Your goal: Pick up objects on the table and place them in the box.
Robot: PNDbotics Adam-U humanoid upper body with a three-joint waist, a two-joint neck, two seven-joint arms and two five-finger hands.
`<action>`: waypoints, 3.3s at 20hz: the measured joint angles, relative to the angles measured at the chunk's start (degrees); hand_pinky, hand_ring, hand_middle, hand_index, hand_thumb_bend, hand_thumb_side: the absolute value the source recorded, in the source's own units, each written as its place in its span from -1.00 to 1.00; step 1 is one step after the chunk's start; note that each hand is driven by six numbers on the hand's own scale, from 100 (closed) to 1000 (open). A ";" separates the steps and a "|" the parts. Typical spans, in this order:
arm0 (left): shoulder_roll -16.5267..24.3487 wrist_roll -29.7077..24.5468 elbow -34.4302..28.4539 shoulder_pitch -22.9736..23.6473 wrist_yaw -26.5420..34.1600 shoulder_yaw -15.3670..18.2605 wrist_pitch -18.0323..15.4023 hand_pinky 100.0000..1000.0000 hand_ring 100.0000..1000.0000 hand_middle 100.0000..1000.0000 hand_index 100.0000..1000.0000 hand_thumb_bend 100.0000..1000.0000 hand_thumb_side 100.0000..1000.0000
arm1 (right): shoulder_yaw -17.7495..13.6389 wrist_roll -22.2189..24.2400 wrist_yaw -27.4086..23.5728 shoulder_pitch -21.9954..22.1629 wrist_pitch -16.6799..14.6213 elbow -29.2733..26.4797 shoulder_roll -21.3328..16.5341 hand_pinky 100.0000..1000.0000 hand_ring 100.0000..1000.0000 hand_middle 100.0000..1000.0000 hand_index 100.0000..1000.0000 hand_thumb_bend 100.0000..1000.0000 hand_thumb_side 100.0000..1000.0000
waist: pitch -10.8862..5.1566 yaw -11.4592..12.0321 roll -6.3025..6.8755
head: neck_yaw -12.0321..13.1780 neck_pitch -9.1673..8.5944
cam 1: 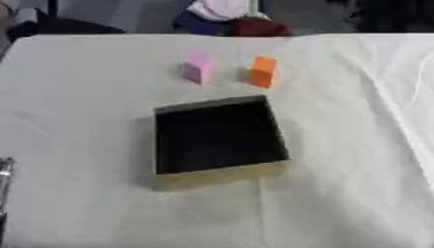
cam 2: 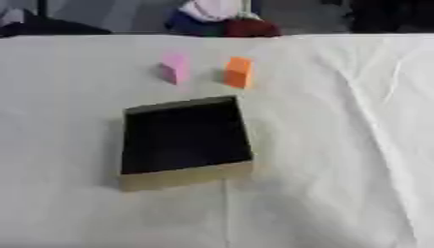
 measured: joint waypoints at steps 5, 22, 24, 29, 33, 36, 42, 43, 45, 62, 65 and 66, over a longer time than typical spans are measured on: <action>0.00 0.00 0.00 0.04 0.00 0.00 0.00 0.02 0.04 0.28 0.47 -1.00 0.76 | 0.00 0.01 0.00 -0.02 0.00 0.01 0.00 0.79 0.60 0.16 0.49 -1.00 0.95 | 0.00 0.00 -0.01 | 0.32 -0.01; 0.04 -0.28 0.00 0.09 0.00 -0.05 0.07 0.03 0.03 0.28 0.46 -1.00 0.76 | 7.22 6.75 10.71 -17.24 3.39 17.40 -11.44 0.71 0.64 0.25 0.47 -1.00 0.96 | 0.20 0.70 -0.62 | -0.36 -0.14; 0.07 -0.38 0.00 0.10 0.00 -0.12 0.01 0.03 0.03 0.28 0.46 -1.00 0.76 | 8.34 7.80 13.00 -20.01 2.54 20.94 -12.71 0.69 0.64 0.26 0.47 -1.00 0.95 | 0.23 0.71 -0.74 | -0.63 -0.03; 0.14 -0.50 0.00 0.10 0.00 -0.36 -0.06 0.03 0.03 0.28 0.46 -1.00 0.77 | 10.45 9.31 19.52 -25.51 -0.71 30.79 -14.21 0.68 0.65 0.28 0.47 -1.00 0.97 | 0.81 0.83 -1.16 | -1.26 0.07; 0.58 -0.54 0.00 0.09 0.00 -0.38 -0.07 0.03 0.03 0.28 0.46 -1.00 0.77 | 10.96 9.50 23.13 -29.58 -2.75 39.31 -14.24 0.68 0.65 0.29 0.47 -1.00 1.00 | 1.27 1.09 -1.44 | -1.92 -0.20; 0.62 -0.62 0.00 0.07 0.00 -0.39 -0.11 0.03 0.03 0.29 0.46 -1.00 0.76 | 10.91 9.48 25.99 -32.53 -4.36 46.09 -13.99 0.68 0.66 0.30 0.47 -1.00 1.00 | 1.47 1.23 -1.52 | -2.33 -0.44; 0.85 -0.80 0.00 -0.04 0.00 -0.70 -0.22 0.03 0.03 0.29 0.46 -1.00 0.76 | 9.52 8.47 34.65 -38.18 -6.84 59.99 -11.03 0.66 0.67 0.35 0.48 -1.00 1.00 | 1.56 1.44 -1.37 | -2.87 -1.02; 0.91 -0.83 0.00 -0.10 0.00 -0.71 -0.23 0.03 0.03 0.29 0.46 -1.00 0.76 | 9.18 8.29 36.74 -39.07 -7.23 62.39 -10.36 0.66 0.67 0.35 0.48 -1.00 1.00 | 1.59 1.44 -1.33 | -2.97 -1.06; 1.05 -0.91 0.00 -0.44 0.00 -0.74 -0.22 0.03 0.03 0.29 0.46 -1.00 0.76 | 8.57 7.86 41.30 -40.57 -7.99 67.39 -8.99 0.65 0.68 0.38 0.48 -1.00 1.00 | 1.62 1.49 -1.34 | -3.15 -1.09; 1.08 -1.83 0.00 -1.04 0.33 -1.46 -0.51 0.03 0.03 0.29 0.46 -1.00 0.76 | 5.99 11.20 57.45 -44.65 -15.33 85.14 -0.16 0.74 0.86 0.64 0.65 -1.00 1.00 | 1.97 2.04 -1.22 | -3.84 -1.22; 1.08 -1.95 0.00 -1.04 0.52 -1.51 -0.56 0.03 0.03 0.29 0.46 -1.00 0.76 | 5.96 15.58 57.45 -45.26 -15.90 85.48 1.22 0.76 0.89 0.68 0.68 -0.87 1.00 | 1.96 2.08 -1.22 | -4.09 -1.22; 1.08 -1.99 0.00 -1.04 0.55 -1.58 -0.54 0.03 0.03 0.29 0.46 -1.00 0.76 | 5.95 17.00 57.45 -45.44 -16.19 85.54 1.61 0.77 0.90 0.69 0.69 -0.78 1.00 | 1.96 2.08 -1.22 | -4.18 -1.22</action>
